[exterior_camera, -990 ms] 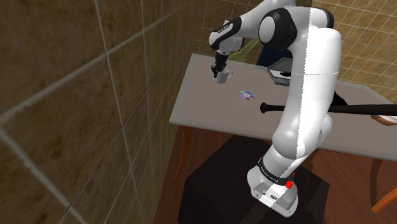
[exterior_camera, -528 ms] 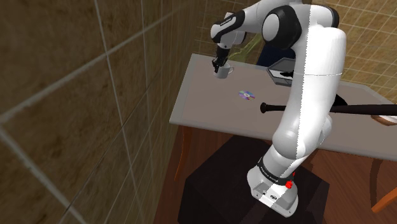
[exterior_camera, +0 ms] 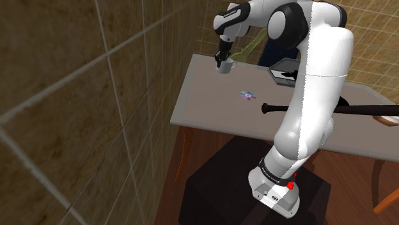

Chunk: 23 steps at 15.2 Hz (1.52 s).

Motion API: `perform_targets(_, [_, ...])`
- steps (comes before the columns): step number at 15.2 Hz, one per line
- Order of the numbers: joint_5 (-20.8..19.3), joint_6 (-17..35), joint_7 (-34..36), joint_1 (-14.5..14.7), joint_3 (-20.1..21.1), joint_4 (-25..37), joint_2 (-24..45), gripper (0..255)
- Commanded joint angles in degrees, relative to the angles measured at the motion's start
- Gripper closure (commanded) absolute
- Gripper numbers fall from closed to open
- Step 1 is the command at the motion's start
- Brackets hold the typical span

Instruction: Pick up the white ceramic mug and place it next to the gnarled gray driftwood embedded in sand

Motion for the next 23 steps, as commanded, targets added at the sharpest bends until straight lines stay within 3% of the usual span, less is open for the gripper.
perform_targets(1, [-0.2, -1.7, 0.1, -0.1, -0.1, 1.3, -0.4, 255])
perform_targets(21, [-1.2, -16.5, 0.8, -0.6, -0.7, 14.8, -1.9, 255])
perform_targets(23, [-1.4, -16.1, -0.1, -1.0, -1.1, 13.2, -3.1, 255])
